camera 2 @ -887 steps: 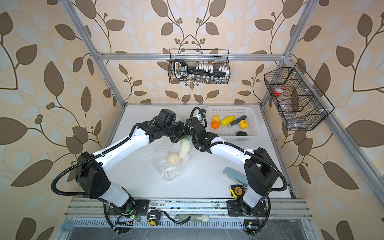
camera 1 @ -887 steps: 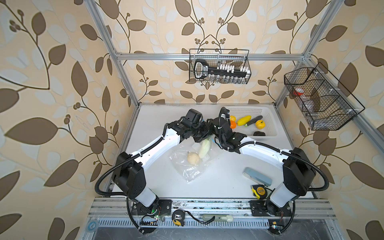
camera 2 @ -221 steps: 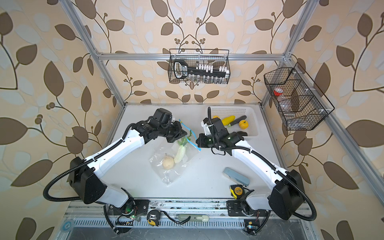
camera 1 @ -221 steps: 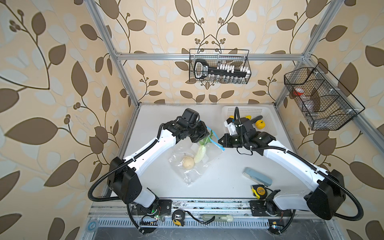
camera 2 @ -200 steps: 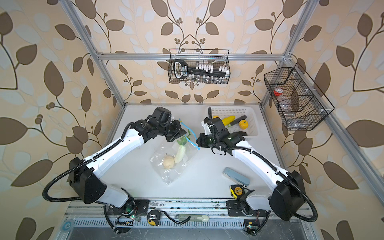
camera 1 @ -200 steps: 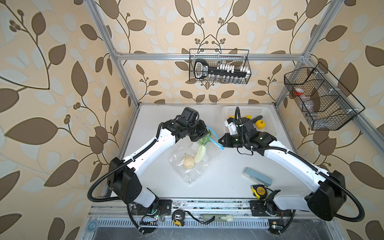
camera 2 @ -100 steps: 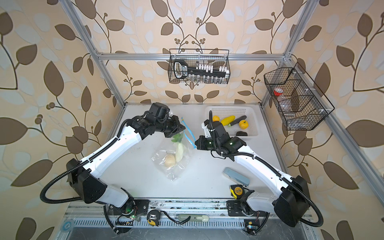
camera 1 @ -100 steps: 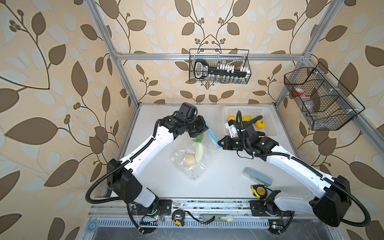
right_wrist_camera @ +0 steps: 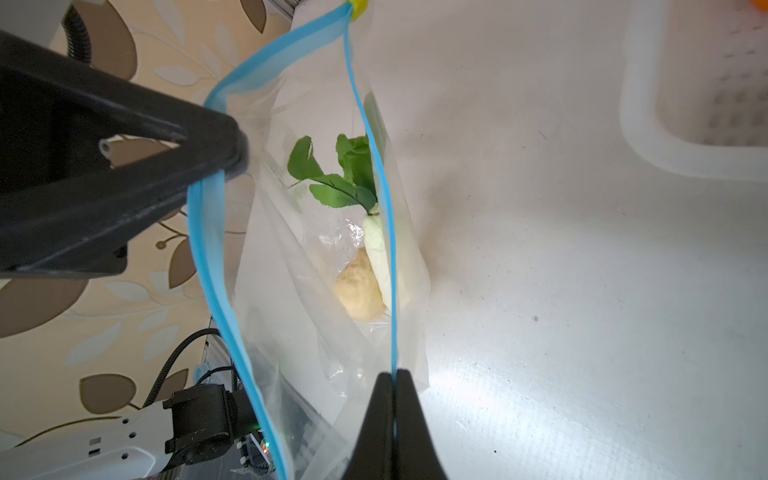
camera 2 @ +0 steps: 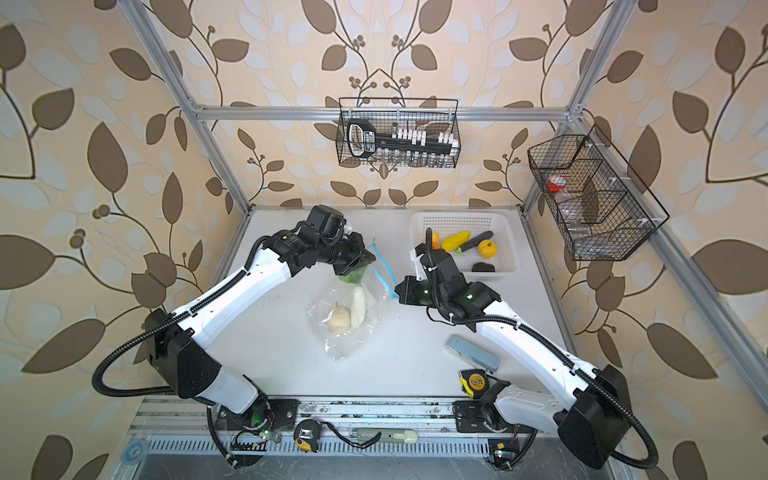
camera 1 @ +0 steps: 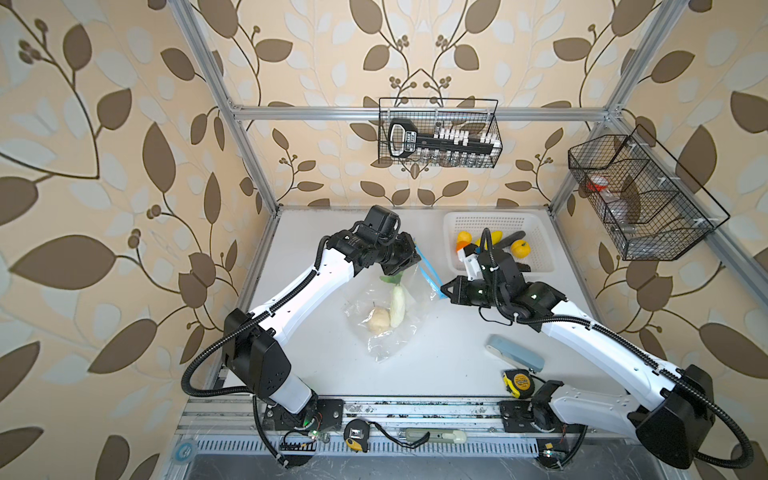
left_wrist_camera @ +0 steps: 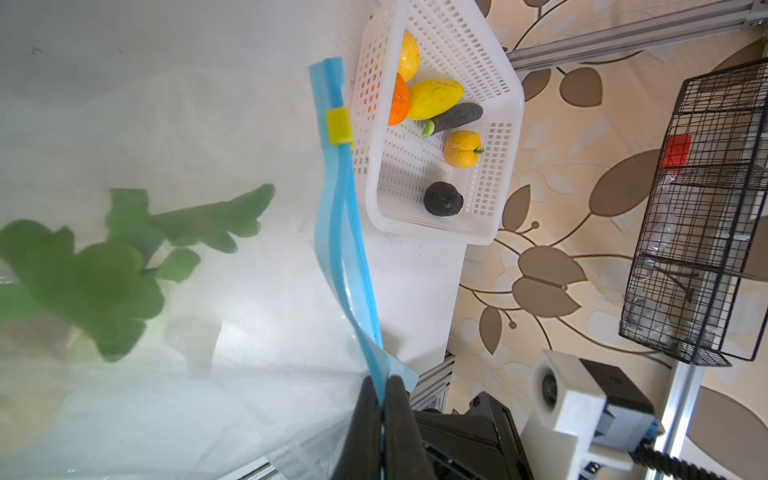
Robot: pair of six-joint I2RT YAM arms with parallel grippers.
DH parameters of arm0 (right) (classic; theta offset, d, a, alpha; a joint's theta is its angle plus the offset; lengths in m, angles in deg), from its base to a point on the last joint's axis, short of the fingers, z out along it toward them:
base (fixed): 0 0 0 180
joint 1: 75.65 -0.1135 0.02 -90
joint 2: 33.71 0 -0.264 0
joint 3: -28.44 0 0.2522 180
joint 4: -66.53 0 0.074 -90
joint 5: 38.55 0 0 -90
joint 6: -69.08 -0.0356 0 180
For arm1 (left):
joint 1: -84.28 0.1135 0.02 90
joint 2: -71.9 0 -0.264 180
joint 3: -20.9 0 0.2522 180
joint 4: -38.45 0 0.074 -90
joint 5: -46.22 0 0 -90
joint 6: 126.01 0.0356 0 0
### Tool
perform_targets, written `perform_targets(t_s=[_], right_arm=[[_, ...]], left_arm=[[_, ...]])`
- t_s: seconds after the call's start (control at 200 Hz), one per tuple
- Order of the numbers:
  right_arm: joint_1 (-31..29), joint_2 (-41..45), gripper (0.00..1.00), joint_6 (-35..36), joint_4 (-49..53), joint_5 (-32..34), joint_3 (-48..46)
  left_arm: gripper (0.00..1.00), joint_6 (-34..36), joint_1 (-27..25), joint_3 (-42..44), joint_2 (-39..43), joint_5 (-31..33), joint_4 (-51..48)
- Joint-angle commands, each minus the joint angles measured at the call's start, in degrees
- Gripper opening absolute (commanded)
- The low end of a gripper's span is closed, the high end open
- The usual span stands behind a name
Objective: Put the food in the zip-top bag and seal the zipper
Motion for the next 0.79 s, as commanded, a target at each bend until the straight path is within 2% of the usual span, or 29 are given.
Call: perform_targets(t_s=[0.0, 0.2, 0.515, 0.585, 0.725, 0.79], right_arm=[[1.3, 2.0, 0.00, -0.2, 2.4, 1.6, -2.3], [2.3, 3.9, 0.00, -0.3, 2.3, 1.8, -6.8], [4.7, 6.9, 0.00, 0.4, 3.2, 2.3, -10.8], [5.8, 7.2, 0.06, 1.3, 3.6, 2.5, -10.7], [8.7, 6.7, 0.29, 4.9, 4.9, 5.1, -8.0], [9.9, 5.5, 0.35, 7.0, 5.5, 7.6, -5.9]], left_arm=[[0.00, -0.9, -2.4, 1.0, 0.2, -0.6, 3.8], [0.00, -2.4, -7.4, 3.4, -2.5, -0.2, 6.7], [0.00, -3.9, -10.6, 5.7, -5.1, -0.5, 10.1], [0.00, -4.0, -10.8, 5.8, -5.4, -0.6, 10.2], [0.00, -3.9, -10.8, 6.2, -5.2, -0.6, 10.3], [0.00, -3.8, -10.8, 6.4, -4.9, -0.4, 10.3]])
